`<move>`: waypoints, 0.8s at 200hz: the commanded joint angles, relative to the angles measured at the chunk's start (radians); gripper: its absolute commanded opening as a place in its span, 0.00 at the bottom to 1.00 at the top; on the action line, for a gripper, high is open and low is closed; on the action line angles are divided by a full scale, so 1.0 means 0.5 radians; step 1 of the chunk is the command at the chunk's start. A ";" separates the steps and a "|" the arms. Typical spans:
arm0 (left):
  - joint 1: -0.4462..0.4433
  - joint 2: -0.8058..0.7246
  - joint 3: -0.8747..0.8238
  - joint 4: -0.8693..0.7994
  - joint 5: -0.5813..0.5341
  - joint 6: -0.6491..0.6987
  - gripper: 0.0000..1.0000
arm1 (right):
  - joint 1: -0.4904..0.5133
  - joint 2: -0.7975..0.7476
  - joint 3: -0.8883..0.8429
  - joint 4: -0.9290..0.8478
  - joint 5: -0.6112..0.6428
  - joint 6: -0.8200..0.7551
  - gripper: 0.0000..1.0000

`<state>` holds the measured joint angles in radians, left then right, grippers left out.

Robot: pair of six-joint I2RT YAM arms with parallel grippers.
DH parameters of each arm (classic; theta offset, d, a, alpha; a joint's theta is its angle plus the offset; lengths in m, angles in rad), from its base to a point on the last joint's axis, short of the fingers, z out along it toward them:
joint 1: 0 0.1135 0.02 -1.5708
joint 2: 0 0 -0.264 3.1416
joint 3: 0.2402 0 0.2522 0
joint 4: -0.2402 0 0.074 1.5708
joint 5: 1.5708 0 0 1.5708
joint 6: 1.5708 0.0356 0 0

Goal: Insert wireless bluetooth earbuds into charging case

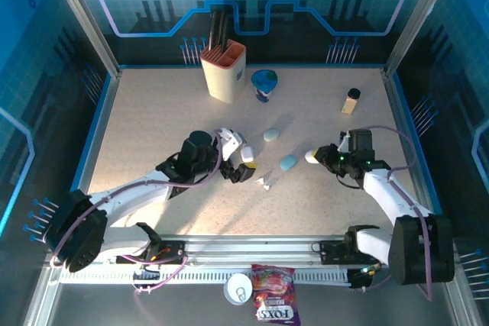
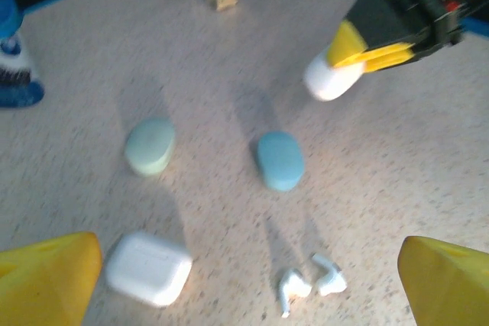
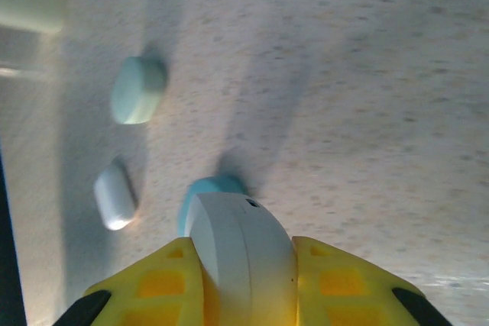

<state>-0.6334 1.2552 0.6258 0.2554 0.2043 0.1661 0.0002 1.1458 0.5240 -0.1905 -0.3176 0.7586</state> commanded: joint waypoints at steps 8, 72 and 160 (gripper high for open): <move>-0.025 0.124 0.196 -0.434 -0.365 -0.143 0.99 | -0.134 0.053 -0.139 0.173 0.004 0.020 0.19; -0.028 0.455 0.717 -1.041 -0.595 -0.512 0.99 | -0.255 0.046 -0.181 0.077 -0.008 -0.160 0.35; -0.011 1.158 1.430 -1.791 -0.765 -1.245 0.99 | -0.267 -0.311 0.033 -0.384 0.191 -0.521 0.69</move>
<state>-0.6395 1.7607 1.2533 -0.5034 -0.1623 -0.2817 -0.1211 1.0435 0.4904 -0.2939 -0.2554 0.5762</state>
